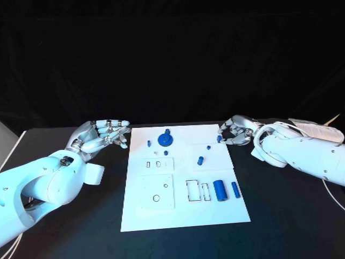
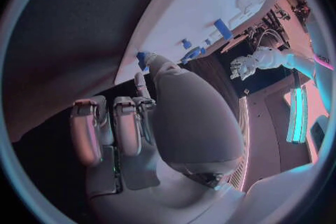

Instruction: Assemble the parts on the task board

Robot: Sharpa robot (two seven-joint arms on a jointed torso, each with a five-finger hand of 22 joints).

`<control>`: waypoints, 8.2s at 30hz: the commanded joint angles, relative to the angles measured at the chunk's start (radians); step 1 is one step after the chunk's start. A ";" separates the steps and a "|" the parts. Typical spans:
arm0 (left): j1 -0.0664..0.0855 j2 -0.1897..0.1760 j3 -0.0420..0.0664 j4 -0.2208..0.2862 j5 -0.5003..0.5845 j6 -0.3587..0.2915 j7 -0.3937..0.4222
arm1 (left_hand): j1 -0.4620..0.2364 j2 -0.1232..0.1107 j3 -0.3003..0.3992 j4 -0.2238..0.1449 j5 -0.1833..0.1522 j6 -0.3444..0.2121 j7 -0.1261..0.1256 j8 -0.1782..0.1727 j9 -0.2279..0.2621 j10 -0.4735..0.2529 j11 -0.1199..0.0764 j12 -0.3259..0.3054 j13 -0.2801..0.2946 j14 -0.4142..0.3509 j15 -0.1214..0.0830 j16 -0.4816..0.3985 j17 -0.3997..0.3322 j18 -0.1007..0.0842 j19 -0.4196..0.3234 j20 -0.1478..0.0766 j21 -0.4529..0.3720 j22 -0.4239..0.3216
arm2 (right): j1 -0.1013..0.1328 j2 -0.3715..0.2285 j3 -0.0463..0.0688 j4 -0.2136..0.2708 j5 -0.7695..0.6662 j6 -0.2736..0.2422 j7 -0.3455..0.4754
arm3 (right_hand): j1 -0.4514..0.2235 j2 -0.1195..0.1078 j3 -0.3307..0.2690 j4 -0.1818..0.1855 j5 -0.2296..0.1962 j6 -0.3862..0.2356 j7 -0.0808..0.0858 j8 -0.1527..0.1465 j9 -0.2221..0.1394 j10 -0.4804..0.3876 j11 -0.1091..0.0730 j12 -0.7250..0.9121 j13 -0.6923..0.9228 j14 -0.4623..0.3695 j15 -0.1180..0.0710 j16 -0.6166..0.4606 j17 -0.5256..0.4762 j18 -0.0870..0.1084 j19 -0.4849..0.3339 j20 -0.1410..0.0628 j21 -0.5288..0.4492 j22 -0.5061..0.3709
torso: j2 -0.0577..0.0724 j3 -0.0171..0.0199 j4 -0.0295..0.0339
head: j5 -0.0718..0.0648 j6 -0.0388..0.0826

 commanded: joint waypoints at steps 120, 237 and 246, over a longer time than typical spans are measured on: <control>0.000 0.018 0.001 -0.008 -0.001 0.018 -0.016 | 0.002 -0.010 0.014 -0.002 -0.001 -0.003 -0.003 0.009 0.003 -0.010 0.002 0.006 0.000 -0.003 -0.001 0.010 -0.002 0.006 -0.012 0.000 0.013 0.005 | -0.113 0.291 -0.023 0.360 -0.427 -0.235 -0.622 | -0.097 0.022 0.129 -0.010 0.037 0.077 -0.036 0.084 0.029 0.105 -0.034 0.002 0.263 0.103 -0.024 0.006 0.263 -0.017 0.095 -0.024 -0.001 0.244 | -0.030 -0.0137 -0.0146 | 0.065 -0.048; 0.179 0.375 -0.106 -0.347 -0.690 0.431 -0.887 | -0.365 -0.001 0.073 0.016 -0.001 -0.075 -0.082 0.372 0.239 0.237 -0.090 1.226 1.069 0.635 -0.090 0.777 1.021 -0.121 0.459 -0.082 0.644 0.845 | 0.051 -0.004 -0.009 0.397 0.186 -0.350 -0.187 | -0.054 -0.001 -0.052 0.098 0.065 -0.014 -0.006 0.094 0.006 0.052 -0.007 -0.053 0.222 0.103 0.002 0.006 0.263 -0.016 0.094 0.002 -0.004 0.244 | -0.093 0.0182 -0.0357 | 0.113 -0.079; 0.205 0.444 -0.129 -0.423 -0.736 0.502 -0.922 | -0.364 0.006 0.069 0.020 -0.001 -0.072 -0.082 0.376 0.243 0.233 -0.090 1.222 1.062 0.635 -0.089 0.777 1.021 -0.121 0.460 -0.081 0.646 0.849 | 0.052 0.000 -0.008 0.380 0.186 -0.343 -0.202 | -0.058 -0.003 -0.052 0.098 0.065 -0.018 -0.006 0.093 0.007 0.050 -0.006 -0.054 0.221 0.103 0.002 0.006 0.263 -0.016 0.094 0.002 -0.003 0.244 | -0.089 0.0181 -0.0376 | 0.116 -0.080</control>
